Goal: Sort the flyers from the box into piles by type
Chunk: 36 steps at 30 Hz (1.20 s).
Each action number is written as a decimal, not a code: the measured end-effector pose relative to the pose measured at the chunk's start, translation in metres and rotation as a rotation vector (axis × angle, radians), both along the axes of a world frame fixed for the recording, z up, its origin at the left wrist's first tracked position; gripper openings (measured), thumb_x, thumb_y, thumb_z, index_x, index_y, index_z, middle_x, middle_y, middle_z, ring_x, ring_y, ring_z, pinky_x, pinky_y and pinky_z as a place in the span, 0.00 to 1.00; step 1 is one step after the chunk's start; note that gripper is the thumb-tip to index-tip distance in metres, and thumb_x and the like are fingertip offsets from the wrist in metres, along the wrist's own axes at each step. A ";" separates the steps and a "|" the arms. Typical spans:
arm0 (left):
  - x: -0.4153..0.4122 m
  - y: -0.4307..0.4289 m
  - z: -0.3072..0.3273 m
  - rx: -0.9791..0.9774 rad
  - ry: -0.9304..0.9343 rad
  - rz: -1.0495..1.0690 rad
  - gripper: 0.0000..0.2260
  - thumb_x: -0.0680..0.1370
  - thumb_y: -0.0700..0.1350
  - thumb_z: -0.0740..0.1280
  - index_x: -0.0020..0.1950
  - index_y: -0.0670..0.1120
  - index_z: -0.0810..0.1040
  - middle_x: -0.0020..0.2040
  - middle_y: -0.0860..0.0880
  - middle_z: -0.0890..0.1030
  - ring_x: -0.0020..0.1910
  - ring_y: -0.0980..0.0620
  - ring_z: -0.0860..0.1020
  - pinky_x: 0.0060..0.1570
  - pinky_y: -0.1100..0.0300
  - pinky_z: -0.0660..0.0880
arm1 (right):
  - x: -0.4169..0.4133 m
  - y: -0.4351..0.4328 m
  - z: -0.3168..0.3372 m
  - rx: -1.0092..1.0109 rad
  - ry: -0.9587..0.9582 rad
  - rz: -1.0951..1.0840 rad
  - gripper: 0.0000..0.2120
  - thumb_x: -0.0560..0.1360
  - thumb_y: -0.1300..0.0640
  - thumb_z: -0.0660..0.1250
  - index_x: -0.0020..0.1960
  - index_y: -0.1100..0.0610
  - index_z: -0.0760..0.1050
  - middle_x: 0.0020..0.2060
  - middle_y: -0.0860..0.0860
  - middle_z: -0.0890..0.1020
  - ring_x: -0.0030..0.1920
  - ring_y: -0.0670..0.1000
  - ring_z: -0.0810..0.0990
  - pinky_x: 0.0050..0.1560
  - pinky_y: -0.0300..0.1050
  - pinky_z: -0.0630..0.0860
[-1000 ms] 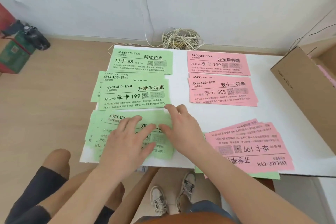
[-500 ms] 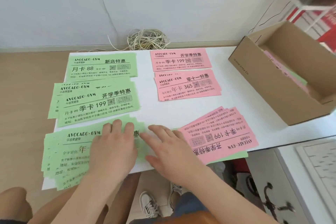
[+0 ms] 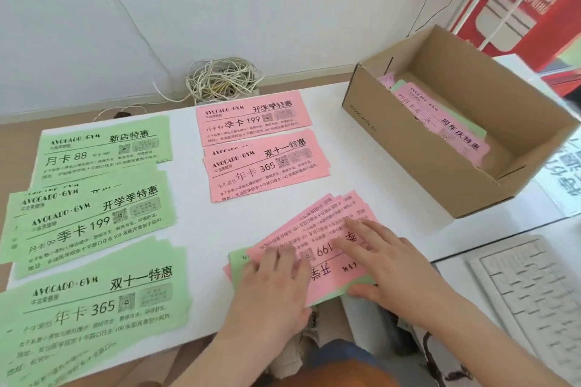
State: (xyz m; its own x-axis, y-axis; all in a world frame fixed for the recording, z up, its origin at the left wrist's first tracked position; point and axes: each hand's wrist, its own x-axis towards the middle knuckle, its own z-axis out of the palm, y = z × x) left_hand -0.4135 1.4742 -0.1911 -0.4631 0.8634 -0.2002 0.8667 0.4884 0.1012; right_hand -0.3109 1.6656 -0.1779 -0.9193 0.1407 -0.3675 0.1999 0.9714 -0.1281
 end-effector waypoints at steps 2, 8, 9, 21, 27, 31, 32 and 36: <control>-0.006 0.004 0.002 0.005 -0.007 -0.011 0.28 0.52 0.56 0.77 0.47 0.45 0.79 0.47 0.43 0.79 0.42 0.44 0.78 0.32 0.51 0.77 | -0.008 0.012 -0.002 0.003 0.057 0.022 0.32 0.60 0.40 0.75 0.62 0.43 0.73 0.63 0.49 0.77 0.58 0.55 0.78 0.42 0.50 0.83; -0.029 0.005 -0.004 0.079 -0.077 -0.081 0.10 0.58 0.49 0.78 0.35 0.51 0.81 0.41 0.53 0.82 0.40 0.50 0.81 0.30 0.58 0.79 | -0.020 0.038 0.004 -0.025 0.040 0.157 0.30 0.67 0.44 0.69 0.68 0.43 0.66 0.70 0.49 0.67 0.66 0.55 0.69 0.54 0.53 0.77; -0.032 0.005 -0.007 0.073 -0.092 -0.096 0.11 0.57 0.47 0.80 0.33 0.52 0.80 0.39 0.55 0.82 0.39 0.52 0.81 0.29 0.61 0.78 | -0.021 0.039 0.008 -0.056 -0.012 0.148 0.31 0.69 0.43 0.67 0.70 0.41 0.62 0.72 0.48 0.61 0.71 0.53 0.61 0.59 0.53 0.74; -0.037 0.013 0.023 -0.041 -0.212 0.110 0.32 0.65 0.72 0.42 0.46 0.55 0.76 0.47 0.60 0.78 0.47 0.59 0.77 0.43 0.60 0.73 | -0.018 0.046 -0.005 0.053 0.151 0.263 0.26 0.58 0.57 0.76 0.55 0.53 0.77 0.58 0.57 0.80 0.56 0.59 0.80 0.34 0.49 0.82; -0.018 0.053 0.041 -0.307 -0.050 -0.022 0.26 0.76 0.68 0.52 0.64 0.50 0.65 0.58 0.49 0.71 0.52 0.46 0.76 0.41 0.56 0.68 | -0.019 0.063 -0.001 -0.237 0.226 0.042 0.10 0.71 0.52 0.62 0.48 0.52 0.80 0.47 0.46 0.82 0.50 0.51 0.80 0.47 0.47 0.79; -0.025 0.061 0.041 -0.290 0.008 0.020 0.08 0.81 0.45 0.56 0.59 0.47 0.66 0.52 0.47 0.77 0.49 0.42 0.78 0.38 0.54 0.66 | -0.017 0.060 -0.004 -0.447 0.415 -0.401 0.07 0.74 0.56 0.68 0.51 0.48 0.79 0.51 0.42 0.80 0.53 0.45 0.77 0.53 0.46 0.75; -0.029 0.060 0.040 -0.266 0.005 0.076 0.07 0.81 0.45 0.55 0.58 0.47 0.66 0.49 0.47 0.79 0.47 0.42 0.78 0.38 0.55 0.67 | -0.018 0.057 -0.005 -0.462 0.515 -0.518 0.10 0.74 0.55 0.69 0.54 0.46 0.77 0.54 0.42 0.78 0.54 0.43 0.76 0.53 0.46 0.76; -0.037 0.049 0.040 0.057 -0.088 0.357 0.12 0.81 0.50 0.54 0.63 0.51 0.67 0.32 0.50 0.74 0.36 0.42 0.77 0.35 0.54 0.68 | -0.014 0.037 0.012 -0.670 0.492 -0.680 0.35 0.69 0.45 0.73 0.71 0.40 0.60 0.60 0.41 0.70 0.56 0.39 0.73 0.53 0.42 0.77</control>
